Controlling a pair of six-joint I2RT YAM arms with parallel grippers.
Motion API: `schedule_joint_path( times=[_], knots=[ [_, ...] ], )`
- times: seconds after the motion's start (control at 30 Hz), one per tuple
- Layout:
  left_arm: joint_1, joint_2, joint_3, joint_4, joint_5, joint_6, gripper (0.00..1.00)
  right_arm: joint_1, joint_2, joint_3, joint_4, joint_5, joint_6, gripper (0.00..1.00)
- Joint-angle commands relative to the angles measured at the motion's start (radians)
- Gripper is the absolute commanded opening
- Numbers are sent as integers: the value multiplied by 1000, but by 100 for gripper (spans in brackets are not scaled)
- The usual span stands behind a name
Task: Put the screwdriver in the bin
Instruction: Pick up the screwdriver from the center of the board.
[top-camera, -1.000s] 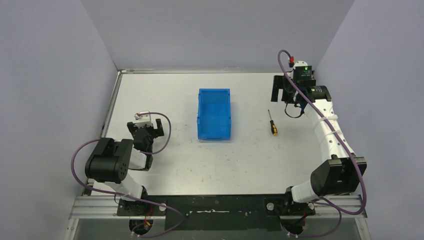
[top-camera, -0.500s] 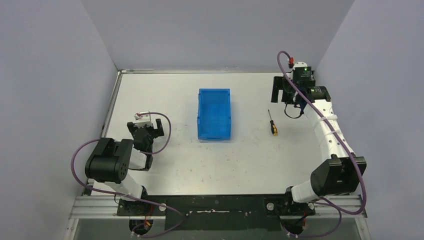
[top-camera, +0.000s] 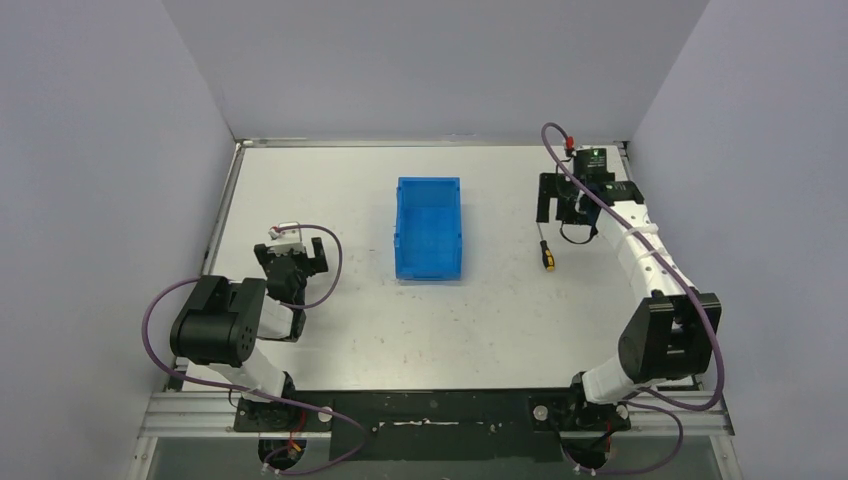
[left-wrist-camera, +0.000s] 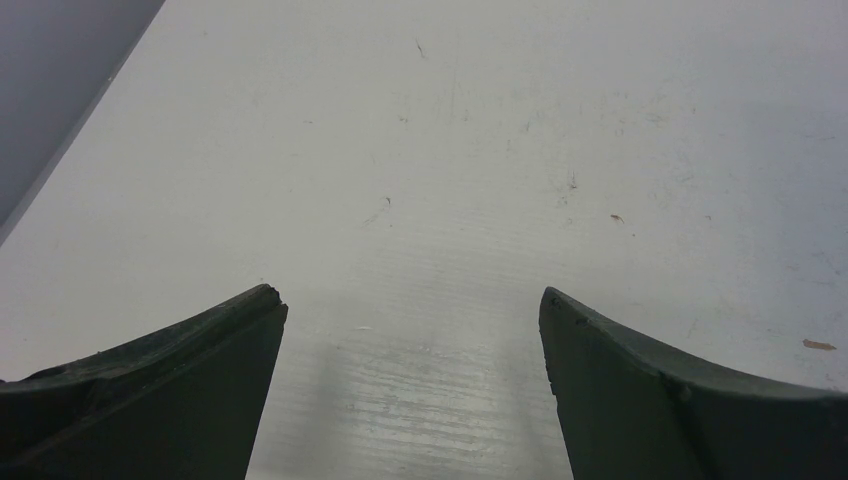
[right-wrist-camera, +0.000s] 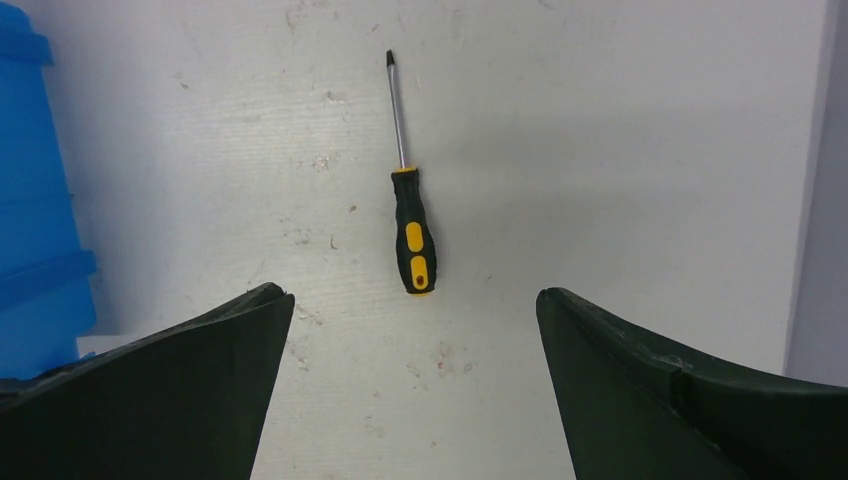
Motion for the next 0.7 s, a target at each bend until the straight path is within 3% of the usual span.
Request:
schedule_joint_path(
  times=[0.0,0.67],
  knots=[
    [1,-13,10,28,7,4,97,1,58,-48,62,-31,22,97],
    [2,-13,10,28,7,3,97,-10,309,-148,198,-63,32,85]
  ],
)
